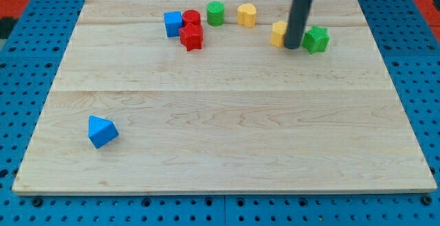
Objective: Push the yellow blocks into the group of blocks
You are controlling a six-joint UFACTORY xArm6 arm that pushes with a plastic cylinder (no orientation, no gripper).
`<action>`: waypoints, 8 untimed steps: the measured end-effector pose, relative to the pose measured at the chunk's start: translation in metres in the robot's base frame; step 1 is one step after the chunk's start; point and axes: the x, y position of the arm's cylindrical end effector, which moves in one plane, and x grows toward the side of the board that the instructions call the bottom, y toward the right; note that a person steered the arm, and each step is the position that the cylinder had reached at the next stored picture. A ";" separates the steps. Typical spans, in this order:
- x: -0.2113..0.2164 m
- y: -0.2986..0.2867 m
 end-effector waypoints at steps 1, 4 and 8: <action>-0.022 -0.031; -0.037 0.022; -0.083 0.047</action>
